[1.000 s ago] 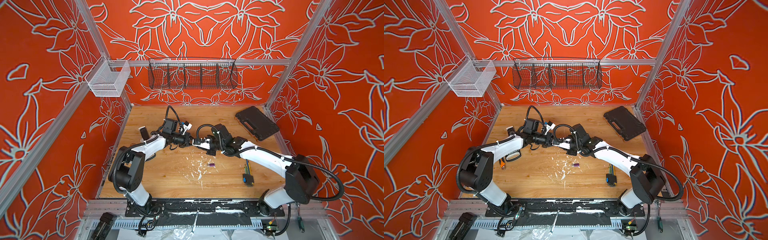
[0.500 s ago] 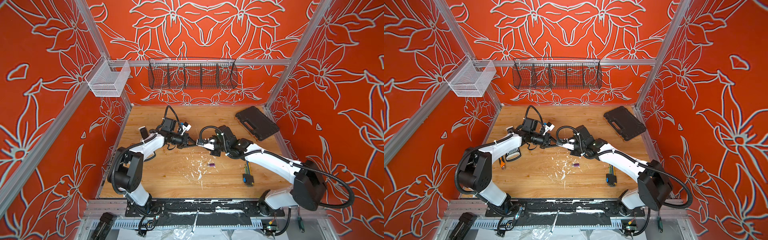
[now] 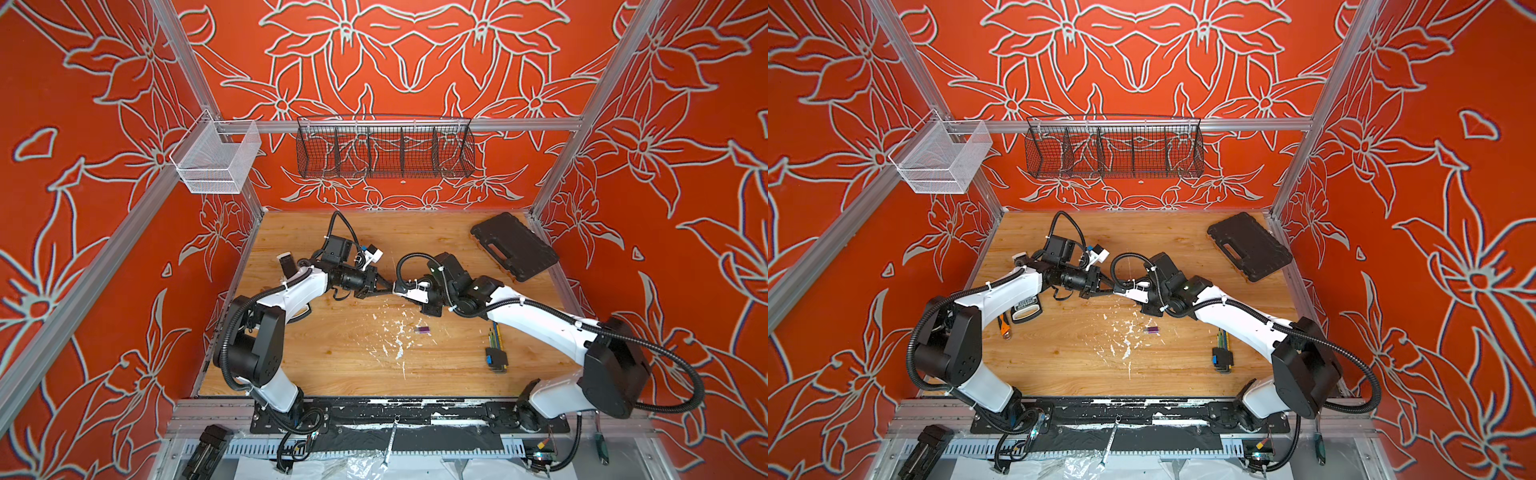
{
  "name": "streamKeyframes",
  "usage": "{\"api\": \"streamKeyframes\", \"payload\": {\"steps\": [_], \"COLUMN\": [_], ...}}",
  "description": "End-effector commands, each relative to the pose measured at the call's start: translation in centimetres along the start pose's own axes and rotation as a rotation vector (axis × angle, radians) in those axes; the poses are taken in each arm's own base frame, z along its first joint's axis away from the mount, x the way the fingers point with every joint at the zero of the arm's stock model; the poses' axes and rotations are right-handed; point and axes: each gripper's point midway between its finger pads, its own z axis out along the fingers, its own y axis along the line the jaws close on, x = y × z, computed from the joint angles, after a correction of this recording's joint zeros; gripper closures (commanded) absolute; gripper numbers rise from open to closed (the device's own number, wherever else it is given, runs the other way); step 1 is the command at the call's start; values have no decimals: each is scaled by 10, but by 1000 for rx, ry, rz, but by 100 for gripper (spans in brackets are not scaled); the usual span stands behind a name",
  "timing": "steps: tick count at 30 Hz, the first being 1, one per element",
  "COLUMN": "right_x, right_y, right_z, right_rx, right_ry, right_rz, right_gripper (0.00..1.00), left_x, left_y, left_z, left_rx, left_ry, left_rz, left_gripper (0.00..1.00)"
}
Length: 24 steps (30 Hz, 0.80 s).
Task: Close the usb drive cover
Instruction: Close the cover of the USB drive.
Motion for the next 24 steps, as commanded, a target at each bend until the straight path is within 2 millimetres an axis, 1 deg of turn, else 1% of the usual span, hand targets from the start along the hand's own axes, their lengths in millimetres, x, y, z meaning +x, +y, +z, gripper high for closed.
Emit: {"api": "streamKeyframes", "payload": {"steps": [1, 7, 13, 18, 24], "right_x": [-21, -30, -30, -26, -32], "right_y": [-5, -6, -1, 1, -5], "right_z": [-1, -4, -1, 1, -1], "right_rx": [-7, -11, -28, -31, -8], "right_ry": [-51, -85, -79, -68, -91], "right_rz": [-9, -19, -17, -10, -15], "right_gripper": [89, 89, 89, 89, 90], "left_x": [1, 4, 4, 3, 10], "left_y": [-12, -8, -10, -13, -9], "left_z": [-3, 0, 3, 2, 5], "left_rx": [29, 23, 25, 27, 13], "left_ry": [13, 27, 34, 32, 55], "left_rz": [11, 4, 11, 21, 13], "left_gripper": [100, 100, 100, 100, 100]}}
